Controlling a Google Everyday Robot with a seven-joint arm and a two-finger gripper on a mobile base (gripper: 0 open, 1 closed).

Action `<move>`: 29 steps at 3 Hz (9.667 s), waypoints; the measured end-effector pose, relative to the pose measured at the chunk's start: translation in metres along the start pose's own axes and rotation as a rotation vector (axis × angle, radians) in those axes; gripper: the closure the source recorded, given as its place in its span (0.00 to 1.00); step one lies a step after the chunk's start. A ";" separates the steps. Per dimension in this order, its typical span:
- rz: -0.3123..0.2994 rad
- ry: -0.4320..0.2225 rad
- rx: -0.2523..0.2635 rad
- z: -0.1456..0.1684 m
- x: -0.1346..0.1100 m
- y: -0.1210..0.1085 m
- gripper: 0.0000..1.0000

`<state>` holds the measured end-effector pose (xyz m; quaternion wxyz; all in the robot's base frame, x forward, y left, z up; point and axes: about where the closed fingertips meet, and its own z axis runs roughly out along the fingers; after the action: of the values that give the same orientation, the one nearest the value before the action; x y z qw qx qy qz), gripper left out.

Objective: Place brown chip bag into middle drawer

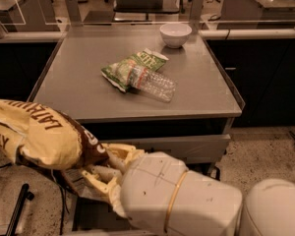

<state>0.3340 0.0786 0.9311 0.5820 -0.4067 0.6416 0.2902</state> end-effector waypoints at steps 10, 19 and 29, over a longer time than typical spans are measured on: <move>-0.119 0.232 0.062 -0.001 0.207 -0.051 1.00; -0.433 0.378 -0.015 -0.004 0.389 -0.104 1.00; -1.126 0.303 -0.310 0.060 0.502 -0.172 1.00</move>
Offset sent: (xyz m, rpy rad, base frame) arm -0.0292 0.0212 -0.1743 0.0877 0.0066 -0.1674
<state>0.5168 -0.0493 0.4457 0.4821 -0.8008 0.3537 -0.0335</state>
